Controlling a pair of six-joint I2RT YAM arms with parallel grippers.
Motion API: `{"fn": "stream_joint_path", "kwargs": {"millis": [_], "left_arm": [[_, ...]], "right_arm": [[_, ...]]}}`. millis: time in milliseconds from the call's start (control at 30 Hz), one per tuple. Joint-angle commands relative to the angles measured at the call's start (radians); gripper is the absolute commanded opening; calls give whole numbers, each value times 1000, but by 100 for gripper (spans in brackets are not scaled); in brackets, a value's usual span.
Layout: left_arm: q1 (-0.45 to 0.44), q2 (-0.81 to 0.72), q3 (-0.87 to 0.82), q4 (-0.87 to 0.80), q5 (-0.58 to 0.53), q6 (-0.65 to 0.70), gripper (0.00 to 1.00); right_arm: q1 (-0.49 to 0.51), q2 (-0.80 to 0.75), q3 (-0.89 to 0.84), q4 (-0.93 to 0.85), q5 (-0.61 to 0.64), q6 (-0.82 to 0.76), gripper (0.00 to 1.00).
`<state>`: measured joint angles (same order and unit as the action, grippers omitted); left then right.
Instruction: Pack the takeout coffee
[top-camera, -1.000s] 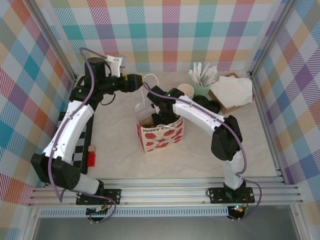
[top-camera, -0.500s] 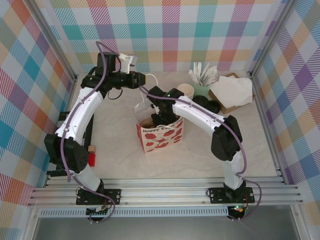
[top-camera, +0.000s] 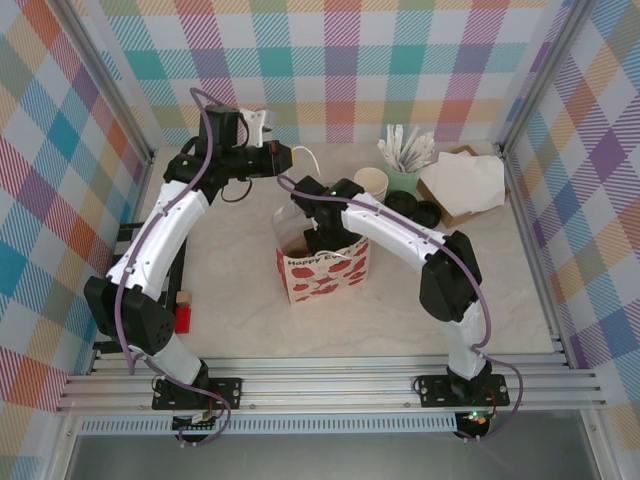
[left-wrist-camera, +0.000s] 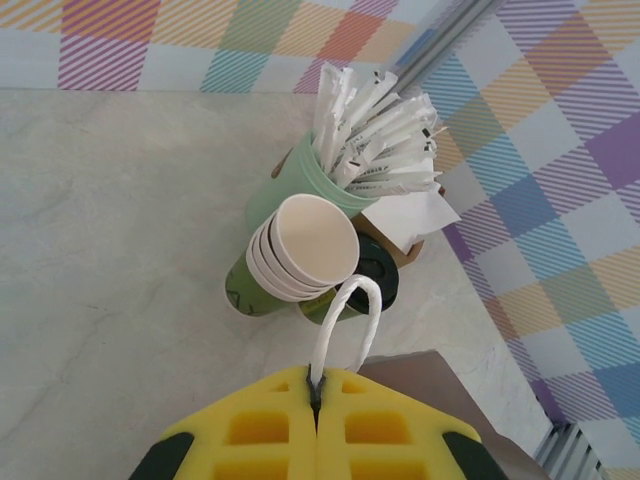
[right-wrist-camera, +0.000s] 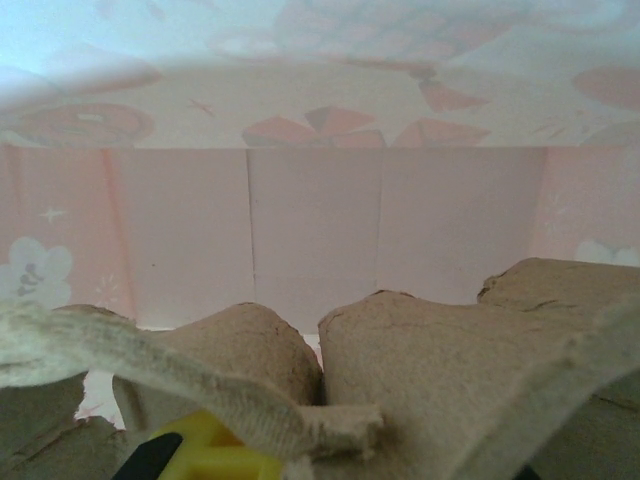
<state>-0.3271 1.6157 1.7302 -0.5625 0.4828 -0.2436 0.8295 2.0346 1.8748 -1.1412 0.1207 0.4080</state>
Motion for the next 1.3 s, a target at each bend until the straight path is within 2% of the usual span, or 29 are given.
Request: {"fn": "stream_joint_path", "kwargs": {"millis": [0, 300, 733, 1000, 1267], "left_arm": [[-7, -27, 8, 9, -65, -42, 0], [-7, -4, 8, -25, -124, -71, 0], [-7, -2, -31, -28, -152, -84, 0], [-7, -4, -27, -39, -136, -51, 0], [-7, -18, -31, -38, -138, 1, 0]], "right_arm": [[7, 22, -34, 22, 12, -25, 0], [7, 78, -106, 93, 7, -25, 0], [7, 75, -336, 360, 65, 6, 0], [7, 104, -366, 344, 46, -3, 0], [7, 157, -410, 332, 93, -28, 4]]}}
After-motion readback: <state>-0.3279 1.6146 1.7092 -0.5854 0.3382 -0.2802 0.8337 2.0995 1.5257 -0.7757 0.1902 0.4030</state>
